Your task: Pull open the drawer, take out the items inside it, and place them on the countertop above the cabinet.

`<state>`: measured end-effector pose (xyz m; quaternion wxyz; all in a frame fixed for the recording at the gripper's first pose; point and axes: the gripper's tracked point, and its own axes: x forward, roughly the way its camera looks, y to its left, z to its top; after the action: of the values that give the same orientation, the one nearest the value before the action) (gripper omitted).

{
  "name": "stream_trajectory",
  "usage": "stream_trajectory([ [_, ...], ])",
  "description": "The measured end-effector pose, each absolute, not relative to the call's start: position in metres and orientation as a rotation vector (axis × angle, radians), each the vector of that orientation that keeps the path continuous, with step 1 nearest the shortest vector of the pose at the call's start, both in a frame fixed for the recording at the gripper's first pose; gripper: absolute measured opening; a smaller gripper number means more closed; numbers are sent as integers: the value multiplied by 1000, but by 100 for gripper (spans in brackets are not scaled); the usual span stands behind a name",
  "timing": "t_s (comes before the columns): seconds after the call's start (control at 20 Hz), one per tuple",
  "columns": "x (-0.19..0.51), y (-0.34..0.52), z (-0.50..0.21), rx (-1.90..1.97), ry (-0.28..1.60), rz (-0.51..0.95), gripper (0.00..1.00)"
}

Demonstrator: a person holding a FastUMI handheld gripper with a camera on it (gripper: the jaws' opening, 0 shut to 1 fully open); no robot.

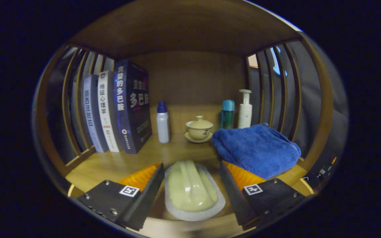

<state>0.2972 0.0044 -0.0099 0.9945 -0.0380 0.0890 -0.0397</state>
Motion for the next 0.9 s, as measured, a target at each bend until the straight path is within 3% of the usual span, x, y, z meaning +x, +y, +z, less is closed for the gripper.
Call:
stream_trajectory([
  [0.5,204,46,45,-137,73,89,98],
  [0.9,141,31,78,-125,65,92,98],
])
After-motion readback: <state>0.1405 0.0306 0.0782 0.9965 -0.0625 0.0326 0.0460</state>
